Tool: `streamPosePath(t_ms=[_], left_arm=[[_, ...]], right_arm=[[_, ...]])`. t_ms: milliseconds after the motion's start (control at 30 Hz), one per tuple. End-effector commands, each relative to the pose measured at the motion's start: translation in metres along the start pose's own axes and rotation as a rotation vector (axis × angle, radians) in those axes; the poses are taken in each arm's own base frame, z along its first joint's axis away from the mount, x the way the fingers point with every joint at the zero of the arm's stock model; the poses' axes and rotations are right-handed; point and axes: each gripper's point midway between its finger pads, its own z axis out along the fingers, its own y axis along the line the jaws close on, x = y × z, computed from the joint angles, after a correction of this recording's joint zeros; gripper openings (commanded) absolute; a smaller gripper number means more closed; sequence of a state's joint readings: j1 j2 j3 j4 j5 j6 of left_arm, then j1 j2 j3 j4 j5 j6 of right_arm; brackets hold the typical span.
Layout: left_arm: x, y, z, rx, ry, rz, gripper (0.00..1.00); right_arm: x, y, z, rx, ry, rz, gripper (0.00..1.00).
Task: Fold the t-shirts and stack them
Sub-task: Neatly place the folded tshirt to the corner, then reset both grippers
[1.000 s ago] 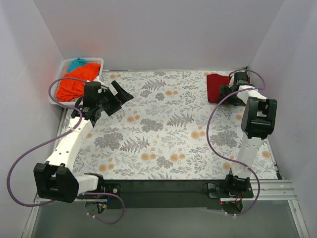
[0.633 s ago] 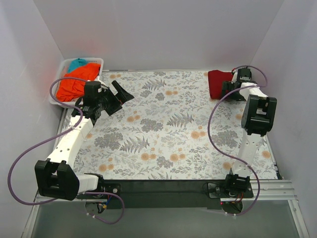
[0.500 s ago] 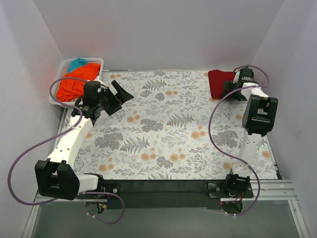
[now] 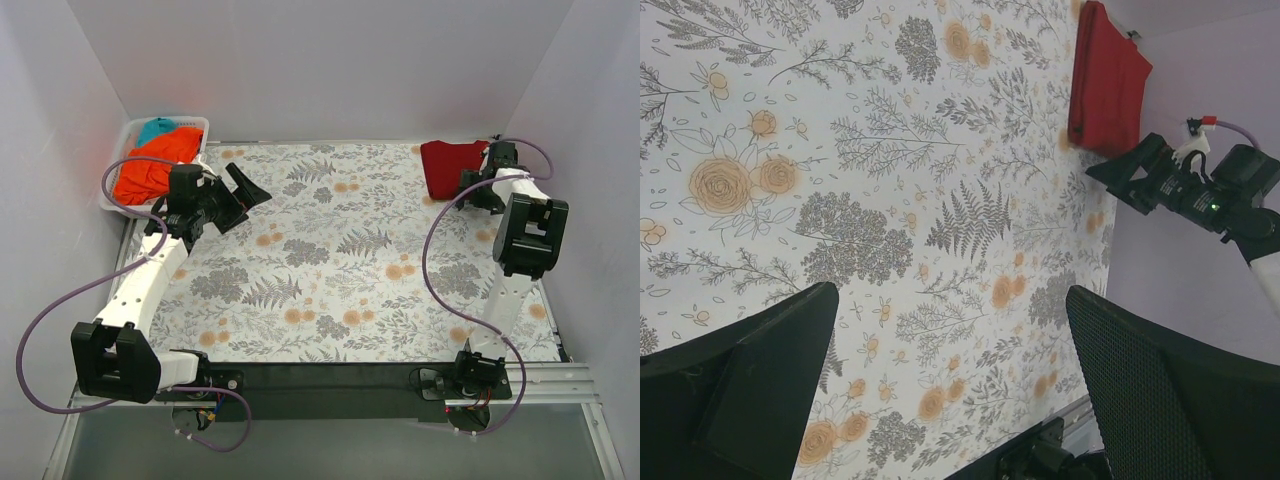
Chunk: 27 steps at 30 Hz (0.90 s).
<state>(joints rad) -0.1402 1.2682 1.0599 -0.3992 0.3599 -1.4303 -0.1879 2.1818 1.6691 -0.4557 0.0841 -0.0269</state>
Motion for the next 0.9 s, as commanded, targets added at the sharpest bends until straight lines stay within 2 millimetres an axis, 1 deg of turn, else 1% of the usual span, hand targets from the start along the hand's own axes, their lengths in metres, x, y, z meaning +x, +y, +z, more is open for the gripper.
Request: streamPosePath(t_ms=[0, 33, 67, 100, 133, 167, 200, 233, 267, 300, 333, 400, 433, 500, 533, 600, 633, 667, 700, 733, 767, 800, 833, 867], left_arm=[[0.002, -0.004, -0.005, 0.027, 0.007, 0.017, 0.98], [0.003, -0.003, -0.006, 0.022, 0.014, 0.02, 0.98], [0.001, -0.007, -0.008, 0.028, 0.008, 0.028, 0.98], [0.0, -0.007, -0.009, 0.024, 0.006, 0.036, 0.98], [0.0, -0.004, -0.011, 0.007, 0.005, 0.039, 0.98], [-0.002, -0.004, -0.011, -0.002, 0.001, 0.048, 0.98], [-0.002, -0.003, -0.012, -0.012, 0.003, 0.052, 0.98], [0.0, 0.002, -0.012, -0.034, 0.017, 0.061, 0.98], [0.001, 0.004, -0.012, -0.043, 0.023, 0.065, 0.98], [0.002, 0.006, -0.011, -0.049, 0.031, 0.067, 0.98], [0.004, 0.012, -0.011, -0.076, 0.036, 0.072, 0.98], [0.007, 0.017, -0.014, -0.096, 0.038, 0.073, 0.98], [0.012, 0.022, -0.014, -0.106, 0.049, 0.073, 0.98], [0.017, 0.026, -0.017, -0.112, 0.055, 0.078, 0.98], [0.022, 0.03, -0.02, -0.111, 0.056, 0.079, 0.98], [0.03, 0.035, -0.024, -0.114, 0.061, 0.077, 0.98], [0.036, 0.041, -0.027, -0.121, 0.065, 0.074, 0.98], [0.041, 0.045, -0.028, -0.126, 0.07, 0.072, 0.98], [0.046, 0.048, -0.029, -0.128, 0.074, 0.071, 0.98], [0.049, 0.051, -0.031, -0.133, 0.074, 0.069, 0.98], [0.057, 0.058, -0.036, -0.14, 0.074, 0.068, 0.98], [0.059, 0.061, -0.038, -0.144, 0.067, 0.072, 0.98], [0.063, 0.065, -0.04, -0.148, 0.067, 0.073, 0.98], [0.067, 0.068, -0.044, -0.147, 0.06, 0.078, 0.98]], right_arm=[[0.022, -0.005, -0.05, 0.046, 0.054, 0.047, 0.98], [0.022, 0.002, -0.059, 0.029, 0.044, 0.045, 0.98], [0.013, 0.01, -0.079, -0.005, -0.003, 0.046, 0.98], [0.016, 0.016, -0.088, -0.023, -0.011, 0.061, 0.98], [0.006, 0.026, -0.11, -0.06, -0.063, 0.055, 0.98], [0.004, 0.035, -0.123, -0.097, -0.085, 0.053, 0.98], [0.005, 0.04, -0.132, -0.108, -0.094, 0.067, 0.98], [-0.001, 0.052, -0.156, -0.159, -0.143, 0.056, 0.98], [0.0, 0.068, -0.168, -0.233, -0.155, 0.056, 0.98], [0.001, 0.078, -0.177, -0.267, -0.164, 0.057, 0.98], [0.004, 0.094, -0.193, -0.318, -0.181, 0.046, 0.98], [0.012, 0.115, -0.208, -0.374, -0.183, 0.023, 0.98], [0.024, 0.141, -0.221, -0.432, -0.179, -0.014, 0.98], [0.037, 0.166, -0.235, -0.477, -0.177, -0.051, 0.98], [0.054, 0.189, -0.247, -0.513, -0.17, -0.099, 0.98], [0.073, 0.21, -0.254, -0.549, -0.153, -0.112, 0.98], [0.082, 0.228, -0.266, -0.587, -0.174, -0.144, 0.98], [0.102, 0.233, -0.258, -0.595, -0.13, -0.124, 0.98], [0.11, 0.241, -0.261, -0.617, -0.132, -0.13, 0.98], [0.117, 0.254, -0.27, -0.652, -0.154, -0.153, 0.98], [0.123, 0.255, -0.268, -0.639, -0.155, -0.157, 0.98], [0.133, 0.257, -0.265, -0.638, -0.143, -0.158, 0.98], [0.137, 0.262, -0.27, -0.649, -0.153, -0.175, 0.98], [0.14, 0.262, -0.27, -0.649, -0.152, -0.176, 0.98]])
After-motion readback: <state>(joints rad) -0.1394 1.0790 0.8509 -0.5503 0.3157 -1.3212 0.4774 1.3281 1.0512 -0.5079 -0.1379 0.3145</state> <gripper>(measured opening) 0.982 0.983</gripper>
